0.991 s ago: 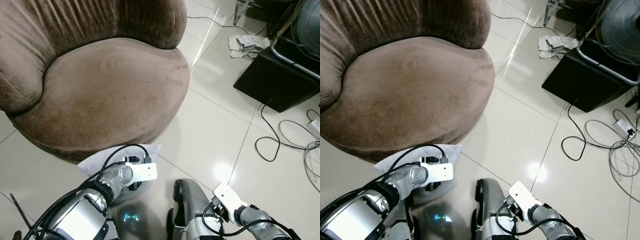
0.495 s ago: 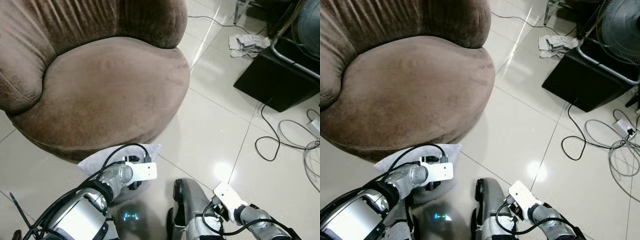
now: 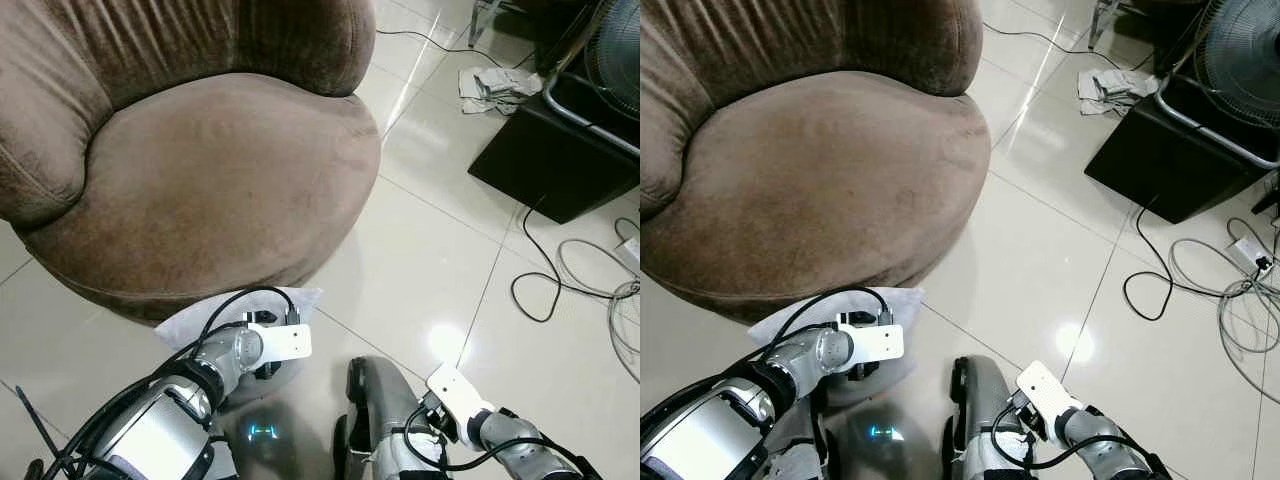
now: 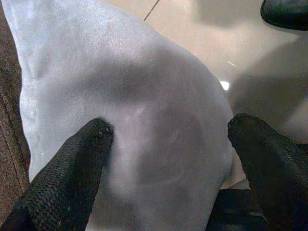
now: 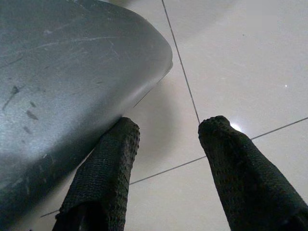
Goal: Move the pillow to the sofa from floor
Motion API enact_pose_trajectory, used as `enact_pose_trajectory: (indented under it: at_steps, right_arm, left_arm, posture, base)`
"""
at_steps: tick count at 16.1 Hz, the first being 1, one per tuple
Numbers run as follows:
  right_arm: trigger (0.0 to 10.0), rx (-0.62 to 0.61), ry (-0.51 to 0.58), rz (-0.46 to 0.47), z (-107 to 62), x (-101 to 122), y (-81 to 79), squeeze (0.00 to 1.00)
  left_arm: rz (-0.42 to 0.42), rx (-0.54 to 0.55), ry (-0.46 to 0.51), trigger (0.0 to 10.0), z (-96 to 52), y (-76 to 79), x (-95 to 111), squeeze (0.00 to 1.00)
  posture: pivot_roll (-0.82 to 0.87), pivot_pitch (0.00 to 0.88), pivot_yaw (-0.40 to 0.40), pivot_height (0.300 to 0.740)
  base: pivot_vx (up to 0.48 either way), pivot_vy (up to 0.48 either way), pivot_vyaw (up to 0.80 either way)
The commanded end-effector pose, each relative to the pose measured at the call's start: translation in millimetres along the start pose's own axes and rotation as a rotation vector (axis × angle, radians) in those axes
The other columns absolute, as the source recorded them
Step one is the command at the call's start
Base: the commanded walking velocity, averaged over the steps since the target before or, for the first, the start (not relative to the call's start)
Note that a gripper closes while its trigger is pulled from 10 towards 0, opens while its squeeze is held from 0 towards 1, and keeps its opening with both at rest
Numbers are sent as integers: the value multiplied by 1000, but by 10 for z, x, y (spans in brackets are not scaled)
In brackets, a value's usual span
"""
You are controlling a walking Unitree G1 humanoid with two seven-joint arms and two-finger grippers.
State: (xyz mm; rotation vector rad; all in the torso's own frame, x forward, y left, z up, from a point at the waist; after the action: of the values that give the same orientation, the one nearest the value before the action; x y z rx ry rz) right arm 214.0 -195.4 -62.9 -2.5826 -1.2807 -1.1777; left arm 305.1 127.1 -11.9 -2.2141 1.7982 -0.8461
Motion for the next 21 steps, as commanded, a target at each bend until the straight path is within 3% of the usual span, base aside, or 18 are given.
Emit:
enact_pose_trajectory:
  at_steps: [1, 21]
  right_arm:
    - [10000, 14, -37, 22, -35, -107, -59, 0]
    - [10000, 14, -45, 22, -16, -98, -89, 0]
  left_arm:
    - [-4, -19, 10, 10000, 14, 52, 22, 0]
    - [-4, -17, 5, 10000, 16, 72, -11, 0]
  posture:
    - [-79, 263, -179, 598]
    - [-43, 231, -145, 598]
  base:
    - [0, 0, 0]
    - [0, 0, 0]
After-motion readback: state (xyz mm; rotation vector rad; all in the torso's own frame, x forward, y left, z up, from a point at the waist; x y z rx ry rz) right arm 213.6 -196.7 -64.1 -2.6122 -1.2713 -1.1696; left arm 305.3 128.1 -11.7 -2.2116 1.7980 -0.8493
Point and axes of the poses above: a point about 5 cm out from each wrist's last joint towards the gripper, its own z axis pointing out of the wrist towards the gripper, its own x axis along the axis of the wrist's last joint, y = z × x, the point moved 1 cm from there along z, pointing out of the wrist towards the gripper, and after that the axes turned 9 degrees about -z, right-handed, at the moved point
